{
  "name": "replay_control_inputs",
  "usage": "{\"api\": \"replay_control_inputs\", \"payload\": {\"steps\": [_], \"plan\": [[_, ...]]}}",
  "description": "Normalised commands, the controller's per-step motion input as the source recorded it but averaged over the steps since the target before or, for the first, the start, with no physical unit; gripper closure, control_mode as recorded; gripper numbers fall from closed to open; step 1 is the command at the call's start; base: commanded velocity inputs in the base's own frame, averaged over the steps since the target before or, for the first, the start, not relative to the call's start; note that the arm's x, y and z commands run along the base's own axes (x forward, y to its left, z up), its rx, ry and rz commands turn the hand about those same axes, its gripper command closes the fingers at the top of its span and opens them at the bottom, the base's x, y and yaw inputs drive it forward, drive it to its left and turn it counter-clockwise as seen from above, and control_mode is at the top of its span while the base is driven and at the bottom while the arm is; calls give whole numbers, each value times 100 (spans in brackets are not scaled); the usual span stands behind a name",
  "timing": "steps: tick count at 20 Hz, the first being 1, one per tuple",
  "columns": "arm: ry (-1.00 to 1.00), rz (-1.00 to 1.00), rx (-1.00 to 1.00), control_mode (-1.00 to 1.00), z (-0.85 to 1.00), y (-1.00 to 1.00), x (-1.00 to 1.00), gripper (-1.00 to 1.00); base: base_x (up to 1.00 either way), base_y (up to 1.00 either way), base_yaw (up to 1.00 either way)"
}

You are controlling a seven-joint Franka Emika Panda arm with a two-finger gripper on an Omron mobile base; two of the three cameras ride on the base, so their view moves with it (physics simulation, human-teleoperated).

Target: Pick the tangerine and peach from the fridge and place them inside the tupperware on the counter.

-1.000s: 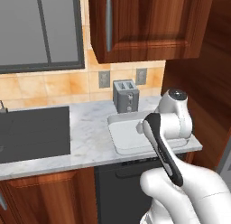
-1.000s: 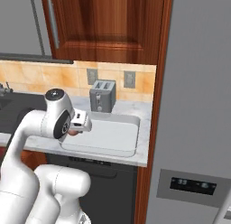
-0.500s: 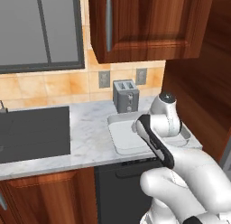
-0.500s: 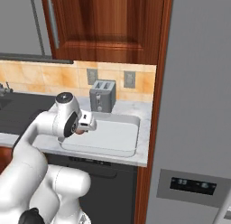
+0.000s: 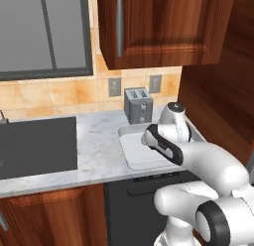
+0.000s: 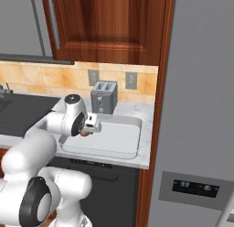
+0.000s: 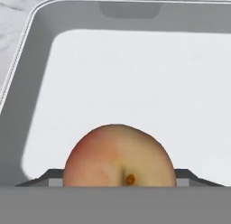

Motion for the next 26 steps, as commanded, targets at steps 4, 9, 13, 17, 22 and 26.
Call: {"api": "replay_control_inputs", "payload": {"steps": [4, 9, 13, 17, 22, 26], "plan": [[2, 0, 0, -100, -32, 0, 36, 100, 0, 0, 0], [0, 0, 0, -100, -31, 0, 3, 100, 0, 0, 0], [0, 0, 0, -100, -36, 0, 4, 100, 0, 0, 0], [0, 0, 0, -100, -26, 0, 16, 100, 0, 0, 0], [0, 0, 0, -100, -19, 0, 34, 100, 0, 0, 0], [0, 0, 0, -100, -14, 0, 44, -100, 0, 0, 0]]}}
